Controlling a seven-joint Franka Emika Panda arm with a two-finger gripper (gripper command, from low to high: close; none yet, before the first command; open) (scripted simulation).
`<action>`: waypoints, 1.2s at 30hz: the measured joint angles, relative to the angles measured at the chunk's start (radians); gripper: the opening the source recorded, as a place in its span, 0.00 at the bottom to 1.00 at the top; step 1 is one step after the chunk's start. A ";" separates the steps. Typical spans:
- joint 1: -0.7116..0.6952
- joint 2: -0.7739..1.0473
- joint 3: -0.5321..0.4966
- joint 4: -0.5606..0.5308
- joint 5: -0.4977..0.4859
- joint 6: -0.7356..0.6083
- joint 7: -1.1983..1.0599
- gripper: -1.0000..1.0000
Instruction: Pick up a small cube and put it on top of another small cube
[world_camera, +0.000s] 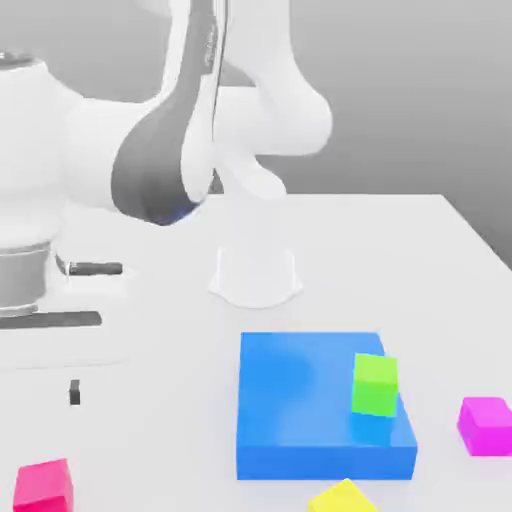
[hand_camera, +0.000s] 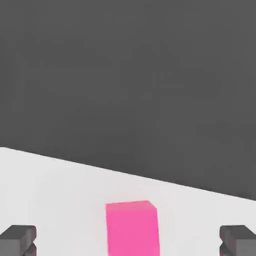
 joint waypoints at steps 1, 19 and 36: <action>-0.019 0.036 0.007 0.002 0.015 0.009 -0.034 0.50; -0.042 0.112 0.043 0.003 0.041 0.033 -0.081 0.00; 0.500 -0.101 0.330 -0.165 -0.089 -0.006 0.422 0.00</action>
